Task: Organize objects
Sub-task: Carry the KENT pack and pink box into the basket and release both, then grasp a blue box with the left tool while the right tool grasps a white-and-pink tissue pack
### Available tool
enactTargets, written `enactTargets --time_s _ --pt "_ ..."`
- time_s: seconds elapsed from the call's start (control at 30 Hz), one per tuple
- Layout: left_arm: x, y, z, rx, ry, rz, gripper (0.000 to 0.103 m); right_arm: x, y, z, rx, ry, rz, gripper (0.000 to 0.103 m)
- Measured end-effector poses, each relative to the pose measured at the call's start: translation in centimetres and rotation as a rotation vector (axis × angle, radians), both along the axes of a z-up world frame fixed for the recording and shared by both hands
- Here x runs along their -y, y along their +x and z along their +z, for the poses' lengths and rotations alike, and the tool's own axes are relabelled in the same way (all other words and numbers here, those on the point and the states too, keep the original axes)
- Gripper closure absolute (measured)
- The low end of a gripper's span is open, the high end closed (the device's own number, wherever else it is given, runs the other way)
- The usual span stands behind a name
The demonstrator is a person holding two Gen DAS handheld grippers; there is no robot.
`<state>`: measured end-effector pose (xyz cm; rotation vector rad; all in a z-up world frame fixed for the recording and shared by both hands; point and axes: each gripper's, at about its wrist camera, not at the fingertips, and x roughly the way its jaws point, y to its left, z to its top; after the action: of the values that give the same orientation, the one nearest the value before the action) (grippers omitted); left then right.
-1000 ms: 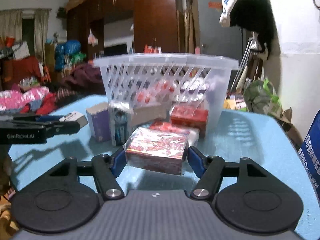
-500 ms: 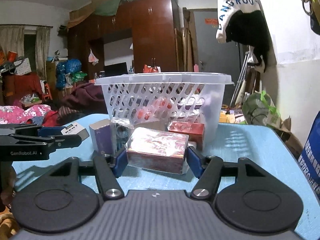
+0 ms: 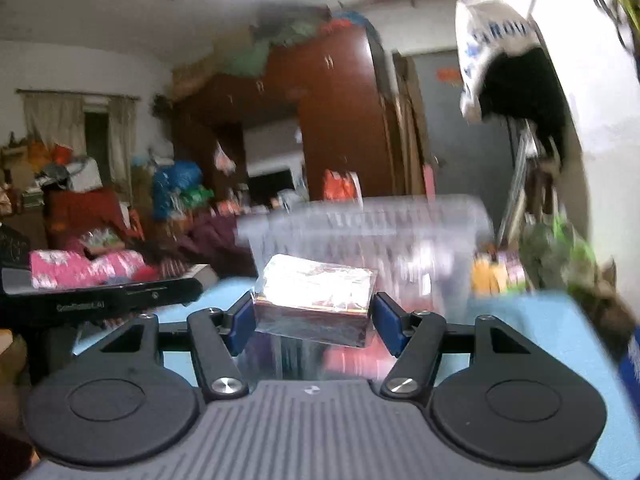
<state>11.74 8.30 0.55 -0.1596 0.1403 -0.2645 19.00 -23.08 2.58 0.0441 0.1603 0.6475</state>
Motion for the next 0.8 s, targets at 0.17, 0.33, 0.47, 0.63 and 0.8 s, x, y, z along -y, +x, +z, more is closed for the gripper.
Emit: enactTargets --time_s 0.17,0.33,0.47,0.63,0.8 --pt "2.1 6.6 8.4 0.007 0.086 0.004 0.043 -3.9 6.6 7.3 0.059 -0.149 -0.07 0.038" --pt "2.1 15.5 9.9 -0.173 0.084 0.015 0.04 -7.5 13.4 7.6 -0.007 -0.294 -0.11 0.032" --pt "2.3 17.1 8.8 -0.21 0.142 0.1 0.012 -6.6 12.2 6.7 0.018 -0.252 -0.162 0.0" --pt "0.7 10.0 6.8 -0.12 0.125 0.126 0.008 -1.6 6.6 4.4 -0.038 -0.061 -0.156 0.0" --pt "0.1 5.9 1.9 -0.209 0.136 0.101 0.008 -1.9 6.9 -1.9 -0.301 -0.228 -0.08 0.0"
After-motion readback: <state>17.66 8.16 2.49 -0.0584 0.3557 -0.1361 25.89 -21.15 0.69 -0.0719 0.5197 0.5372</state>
